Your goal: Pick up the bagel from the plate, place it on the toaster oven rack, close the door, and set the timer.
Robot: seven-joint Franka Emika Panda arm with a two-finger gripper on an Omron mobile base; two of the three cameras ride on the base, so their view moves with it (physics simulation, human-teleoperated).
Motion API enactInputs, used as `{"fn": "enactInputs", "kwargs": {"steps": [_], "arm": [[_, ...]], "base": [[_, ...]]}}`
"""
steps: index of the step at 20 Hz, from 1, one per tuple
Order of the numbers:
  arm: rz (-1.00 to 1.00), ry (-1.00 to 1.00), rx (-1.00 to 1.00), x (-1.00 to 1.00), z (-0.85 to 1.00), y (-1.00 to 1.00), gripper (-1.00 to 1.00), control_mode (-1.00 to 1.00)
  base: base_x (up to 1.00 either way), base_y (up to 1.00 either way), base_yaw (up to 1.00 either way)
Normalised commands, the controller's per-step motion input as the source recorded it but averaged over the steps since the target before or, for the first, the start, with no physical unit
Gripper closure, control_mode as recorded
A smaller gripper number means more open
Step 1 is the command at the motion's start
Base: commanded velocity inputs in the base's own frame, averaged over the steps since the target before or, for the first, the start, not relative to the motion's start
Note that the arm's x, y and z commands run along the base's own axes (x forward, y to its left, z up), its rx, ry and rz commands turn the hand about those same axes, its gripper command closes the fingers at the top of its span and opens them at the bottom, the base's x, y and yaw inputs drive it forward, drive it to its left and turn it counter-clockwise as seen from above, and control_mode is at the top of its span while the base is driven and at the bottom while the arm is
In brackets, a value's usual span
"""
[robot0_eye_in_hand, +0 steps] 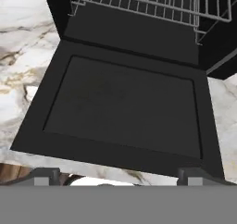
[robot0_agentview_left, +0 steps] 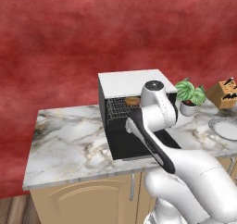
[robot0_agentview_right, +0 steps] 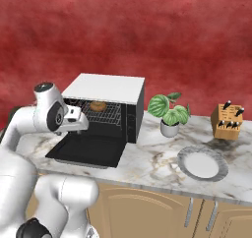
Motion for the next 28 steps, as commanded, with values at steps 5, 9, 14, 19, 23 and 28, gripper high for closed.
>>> {"fn": "enactInputs", "kwargs": {"steps": [5,9,14,19,23,28], "arm": [[0.28,0.0,-0.23,-0.79,0.39,0.88,-1.0,-1.0],[0.24,0.0,-0.25,-0.7,0.22,0.81,-1.0,-1.0],[0.14,-0.06,-0.23,-0.59,0.07,0.57,-1.0,-1.0],[0.04,-0.21,-0.15,-0.18,0.0,0.35,-1.0,-1.0],[0.0,-0.14,-0.11,0.13,-0.12,0.19,-1.0,-1.0],[0.0,-0.03,-0.07,0.31,-0.26,0.0,-1.0,-1.0]], "base": [[0.0,0.0,0.0],[0.0,0.0,0.0],[0.0,0.0,0.0],[0.0,0.0,0.0],[0.0,0.0,0.0],[0.0,0.0,0.0]]}}
